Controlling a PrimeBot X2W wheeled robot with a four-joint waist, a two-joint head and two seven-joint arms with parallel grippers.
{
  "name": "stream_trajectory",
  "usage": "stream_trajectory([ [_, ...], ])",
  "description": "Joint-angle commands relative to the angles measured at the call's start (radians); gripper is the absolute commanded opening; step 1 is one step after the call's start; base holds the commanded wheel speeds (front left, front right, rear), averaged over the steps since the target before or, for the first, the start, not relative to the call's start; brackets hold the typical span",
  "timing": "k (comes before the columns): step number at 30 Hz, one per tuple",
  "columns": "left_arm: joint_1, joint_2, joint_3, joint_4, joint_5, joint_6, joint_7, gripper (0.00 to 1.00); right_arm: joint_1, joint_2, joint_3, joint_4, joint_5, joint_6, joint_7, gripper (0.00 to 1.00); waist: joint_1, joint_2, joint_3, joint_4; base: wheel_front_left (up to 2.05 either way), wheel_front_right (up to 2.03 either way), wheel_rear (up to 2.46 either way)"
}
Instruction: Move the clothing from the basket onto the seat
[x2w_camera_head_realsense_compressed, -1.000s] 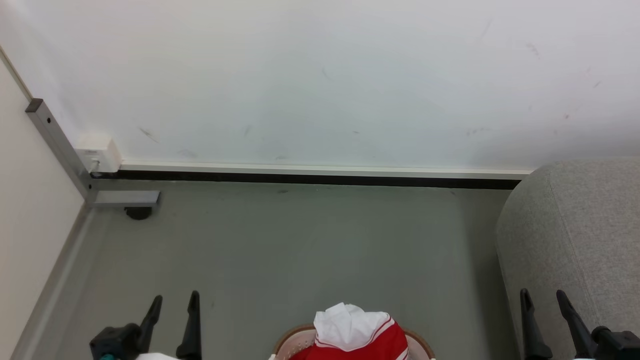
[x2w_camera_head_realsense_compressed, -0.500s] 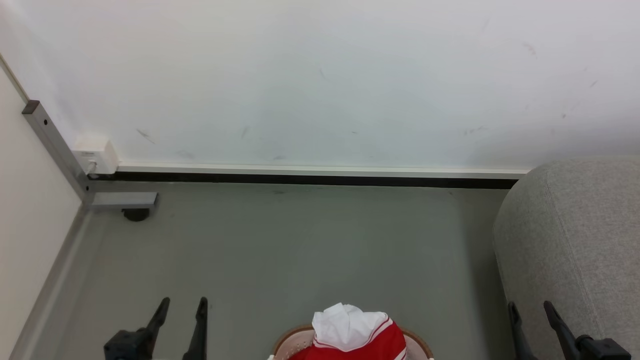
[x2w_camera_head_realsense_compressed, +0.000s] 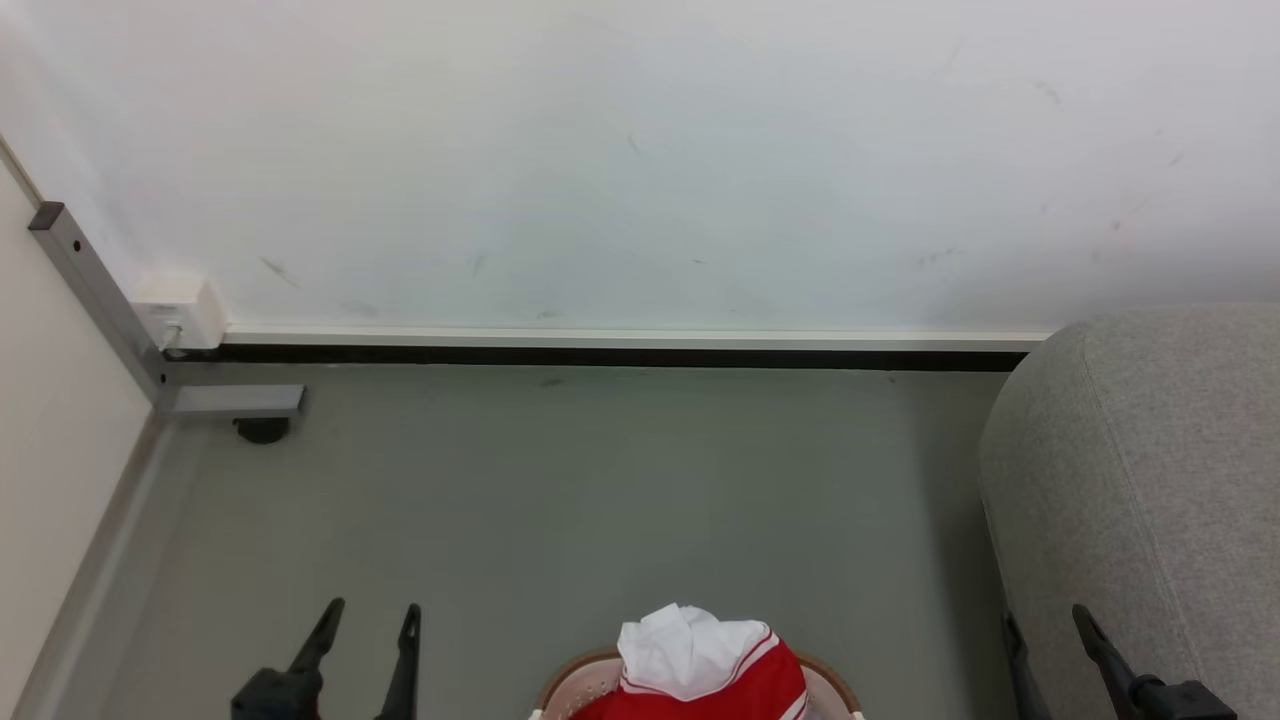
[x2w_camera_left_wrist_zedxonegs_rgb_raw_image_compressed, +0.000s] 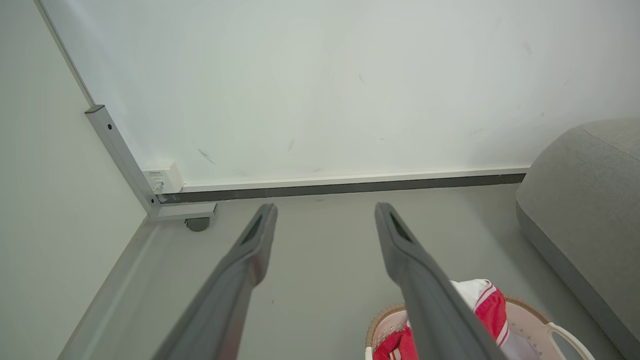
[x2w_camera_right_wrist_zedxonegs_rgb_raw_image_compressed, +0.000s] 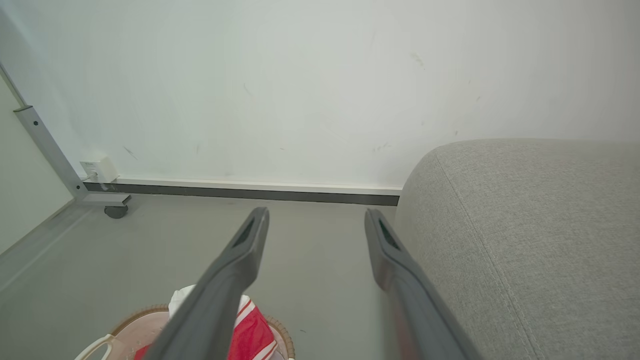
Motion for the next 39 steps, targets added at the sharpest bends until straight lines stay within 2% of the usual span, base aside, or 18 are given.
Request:
stream_trajectory([
  [1, 0.011, 0.007, 0.003, 0.001, 0.018, 0.001, -0.008, 1.0, -0.005, -0.002, 0.002, 0.002, -0.015, -0.002, -0.01, 1.0, -0.0001, -0.0001, 0.0, -0.001, 0.0, 0.0, 0.0],
  [7, 0.017, 0.005, 0.005, -0.001, 0.066, 0.002, -0.017, 1.0, -0.01, -0.002, 0.016, 0.002, -0.046, -0.002, -0.019, 1.0, -0.0001, -0.0001, 0.005, -0.018, 0.0, 0.0, 0.0],
  [15, -0.012, 0.007, 0.017, -0.011, 0.056, -0.014, -0.016, 1.0, -0.037, -0.001, 0.043, -0.037, -0.01, -0.002, -0.018, 1.0, -0.0001, -0.0001, 0.039, -0.082, 0.0, 0.0, 0.0],
  [22, -0.066, 0.009, 0.001, 0.009, 0.06, -0.047, -0.015, 1.0, -0.076, -0.001, 0.076, -0.108, 0.021, -0.002, -0.016, 1.0, -0.0001, -0.0001, 0.108, -0.17, 0.0, 0.0, 0.0],
  [27, -0.133, 0.014, -0.056, 0.099, 0.062, -0.087, -0.015, 1.0, -0.107, 0.0, 0.099, -0.156, 0.033, -0.002, -0.016, 1.0, -0.0001, -0.0001, 0.174, -0.226, 0.0, 0.0, 0.0],
  [33, -0.233, 0.021, -0.218, 0.269, 0.065, -0.12, 0.044, 1.0, -0.137, 0.0, 0.116, -0.195, 0.042, -0.002, -0.016, 1.0, -0.0001, -0.0001, 0.246, -0.271, 0.0, 0.0, 0.0],
  [36, -0.269, 0.031, -0.373, 0.332, 0.023, -0.121, 0.095, 1.0, -0.153, 0.0, 0.124, -0.209, 0.048, -0.002, -0.016, 1.0, -0.0001, -0.0001, 0.282, -0.287, 0.0, 0.0, 0.0],
  [39, -0.308, 0.066, -0.547, 0.385, -0.038, -0.119, 0.16, 1.0, -0.171, 0.0, 0.133, -0.219, 0.048, -0.002, -0.016, 1.0, -0.0001, -0.0001, 0.317, -0.299, 0.0, 0.0, 0.0],
])
